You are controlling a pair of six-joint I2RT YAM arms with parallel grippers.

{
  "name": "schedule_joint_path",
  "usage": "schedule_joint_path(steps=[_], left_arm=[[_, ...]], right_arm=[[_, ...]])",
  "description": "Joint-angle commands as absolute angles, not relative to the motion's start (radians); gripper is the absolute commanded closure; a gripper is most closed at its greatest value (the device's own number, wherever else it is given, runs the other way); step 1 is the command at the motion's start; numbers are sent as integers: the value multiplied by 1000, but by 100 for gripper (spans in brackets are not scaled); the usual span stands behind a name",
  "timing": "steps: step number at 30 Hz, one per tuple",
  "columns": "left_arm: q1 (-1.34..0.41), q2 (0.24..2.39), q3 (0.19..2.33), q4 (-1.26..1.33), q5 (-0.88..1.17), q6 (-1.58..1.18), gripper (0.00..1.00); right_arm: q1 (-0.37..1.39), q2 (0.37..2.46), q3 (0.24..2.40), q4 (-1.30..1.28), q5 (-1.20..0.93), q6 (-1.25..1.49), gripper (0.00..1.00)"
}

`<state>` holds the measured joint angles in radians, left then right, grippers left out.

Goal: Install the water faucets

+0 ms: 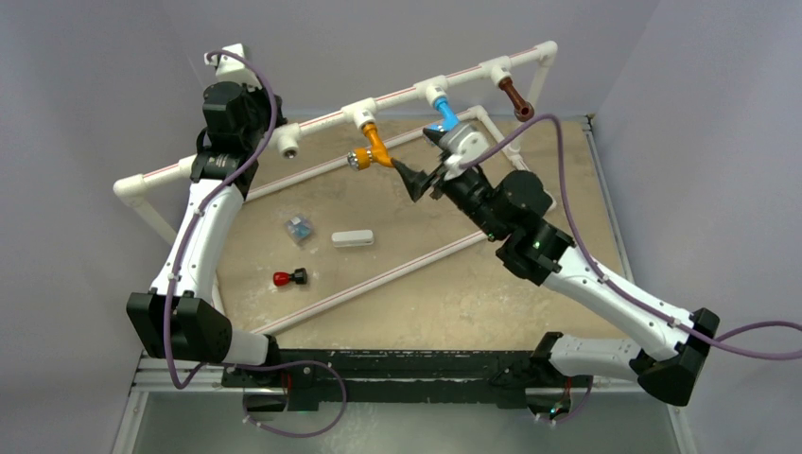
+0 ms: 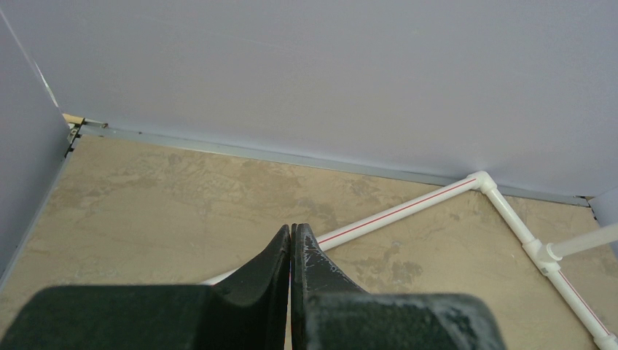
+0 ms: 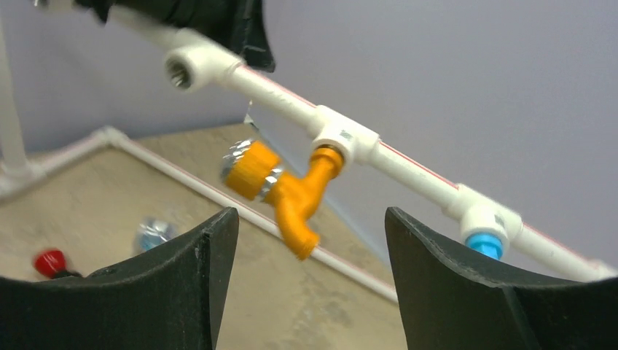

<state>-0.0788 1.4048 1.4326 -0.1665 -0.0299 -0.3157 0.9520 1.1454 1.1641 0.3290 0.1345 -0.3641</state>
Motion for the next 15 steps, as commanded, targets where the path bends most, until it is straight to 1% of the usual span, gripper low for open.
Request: schedule_joint_path(steps=[1, 3, 6, 9, 15], left_arm=[[-84, 1452, 1383, -339, -17, -321, 100], [-84, 1452, 1382, -338, -18, -321, 100], [-84, 1453, 1382, -337, -18, -320, 100], [-84, 1454, 1382, -337, -18, -318, 100], [-84, 1455, 1381, -339, -21, -319, 100]], right_arm=[[1078, 1151, 1095, 340, 304, -841, 24], [1098, 1170, 1055, 441, 410, -953, 24], [1110, 1185, 1009, 550, 478, -1119, 23], [1114, 1203, 990, 641, 496, -1228, 23], [1114, 1267, 999, 752, 502, -1336, 23]])
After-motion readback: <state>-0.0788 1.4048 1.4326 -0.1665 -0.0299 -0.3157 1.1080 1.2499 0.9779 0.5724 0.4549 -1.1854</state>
